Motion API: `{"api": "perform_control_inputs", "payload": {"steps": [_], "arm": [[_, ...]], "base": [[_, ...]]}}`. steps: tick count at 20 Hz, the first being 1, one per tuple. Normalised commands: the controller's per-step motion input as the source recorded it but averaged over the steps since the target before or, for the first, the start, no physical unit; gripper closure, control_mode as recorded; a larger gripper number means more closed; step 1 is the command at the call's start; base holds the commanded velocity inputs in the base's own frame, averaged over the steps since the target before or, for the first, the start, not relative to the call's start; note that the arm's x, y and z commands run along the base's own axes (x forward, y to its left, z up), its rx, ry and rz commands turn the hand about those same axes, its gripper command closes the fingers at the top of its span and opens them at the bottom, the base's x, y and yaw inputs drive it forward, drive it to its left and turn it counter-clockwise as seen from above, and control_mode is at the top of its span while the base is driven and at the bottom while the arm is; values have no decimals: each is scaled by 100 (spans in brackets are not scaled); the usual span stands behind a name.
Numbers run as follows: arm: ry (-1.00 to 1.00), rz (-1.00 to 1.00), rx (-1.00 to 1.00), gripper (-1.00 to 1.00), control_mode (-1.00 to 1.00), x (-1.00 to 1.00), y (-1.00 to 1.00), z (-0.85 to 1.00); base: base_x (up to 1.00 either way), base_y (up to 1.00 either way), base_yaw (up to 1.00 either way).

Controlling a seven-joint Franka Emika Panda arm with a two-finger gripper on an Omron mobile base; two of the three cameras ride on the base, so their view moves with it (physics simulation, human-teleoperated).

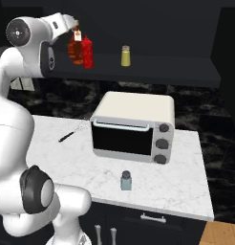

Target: Put the shaker and condiment bottle from the counter next to their counterparts in the cabinet.

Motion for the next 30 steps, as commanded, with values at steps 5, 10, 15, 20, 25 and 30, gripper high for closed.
{"api": "perform_control_inputs", "payload": {"steps": [5, 10, 15, 20, 25, 30], "arm": [[-10, -38, -1, -100, -100, -77, -5, -30], [-7, -50, -3, -100, -100, -82, -6, -44], [-11, -57, -5, -100, -100, -93, -10, -45], [-5, -61, -5, -100, -100, -77, -24, -69], [-3, -57, 0, -100, -100, -79, -32, -86], [-10, -39, 1, -100, -100, -72, -8, -76]], "base": [[0, 0, 0], [0, 0, 0], [0, 0, 0], [0, 0, 0], [0, 0, 0], [0, 0, 0]]}}
